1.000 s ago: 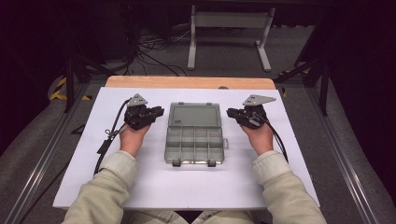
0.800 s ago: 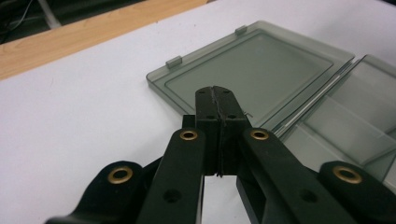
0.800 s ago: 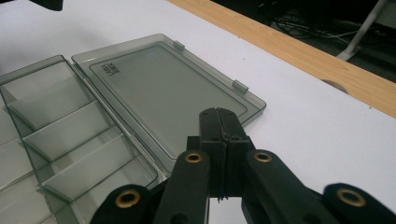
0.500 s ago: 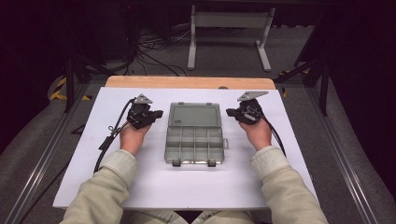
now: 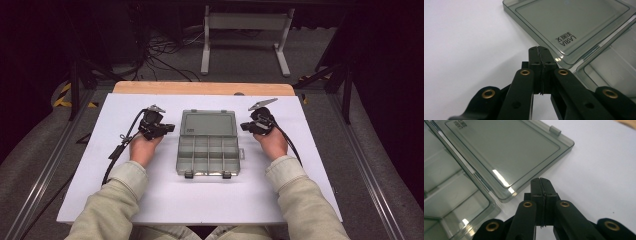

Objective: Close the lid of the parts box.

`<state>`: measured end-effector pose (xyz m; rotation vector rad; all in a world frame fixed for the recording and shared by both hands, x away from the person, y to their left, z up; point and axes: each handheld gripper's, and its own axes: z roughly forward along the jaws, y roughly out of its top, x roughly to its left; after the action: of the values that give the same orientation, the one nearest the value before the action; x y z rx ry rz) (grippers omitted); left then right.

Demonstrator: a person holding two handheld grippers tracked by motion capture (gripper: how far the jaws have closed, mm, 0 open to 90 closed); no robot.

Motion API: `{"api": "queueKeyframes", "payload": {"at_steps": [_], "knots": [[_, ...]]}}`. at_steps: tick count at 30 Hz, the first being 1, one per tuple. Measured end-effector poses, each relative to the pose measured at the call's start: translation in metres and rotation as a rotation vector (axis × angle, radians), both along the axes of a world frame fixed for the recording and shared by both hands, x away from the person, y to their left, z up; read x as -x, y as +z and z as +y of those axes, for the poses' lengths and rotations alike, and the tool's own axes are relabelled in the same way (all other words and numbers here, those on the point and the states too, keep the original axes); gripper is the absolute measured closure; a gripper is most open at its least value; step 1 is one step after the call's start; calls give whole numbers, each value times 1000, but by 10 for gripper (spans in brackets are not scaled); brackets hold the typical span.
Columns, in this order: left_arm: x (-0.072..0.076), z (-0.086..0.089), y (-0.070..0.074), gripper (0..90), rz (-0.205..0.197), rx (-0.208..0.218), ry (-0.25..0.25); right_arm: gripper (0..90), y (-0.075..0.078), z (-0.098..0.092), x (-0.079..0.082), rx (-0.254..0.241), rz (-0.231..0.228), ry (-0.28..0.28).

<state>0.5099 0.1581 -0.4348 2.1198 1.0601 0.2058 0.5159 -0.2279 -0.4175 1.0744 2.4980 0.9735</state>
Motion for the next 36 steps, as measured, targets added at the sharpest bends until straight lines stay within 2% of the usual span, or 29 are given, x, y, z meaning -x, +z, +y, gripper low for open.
{"api": "queueKeyframes", "payload": {"at_steps": [2,4,7,11,21,29,36], "knots": [[-2,-1,-3,898,29,4,-2,900,-4,1,-1,4,16,3],[-2,-1,-5,897,33,-2,-2,900,-6,2,-2,9,27,6],[-4,-4,-10,898,60,3,-6,900,-10,4,-4,18,40,10],[-5,-5,-12,897,61,5,-7,900,-15,5,-6,27,55,11],[-7,-7,-18,894,99,0,-19,900,-21,8,-7,36,87,16],[-7,-7,-18,893,106,7,-23,900,-21,9,-7,31,87,25],[-7,-10,-20,890,113,30,-46,900,-21,11,-7,37,91,30]]}}
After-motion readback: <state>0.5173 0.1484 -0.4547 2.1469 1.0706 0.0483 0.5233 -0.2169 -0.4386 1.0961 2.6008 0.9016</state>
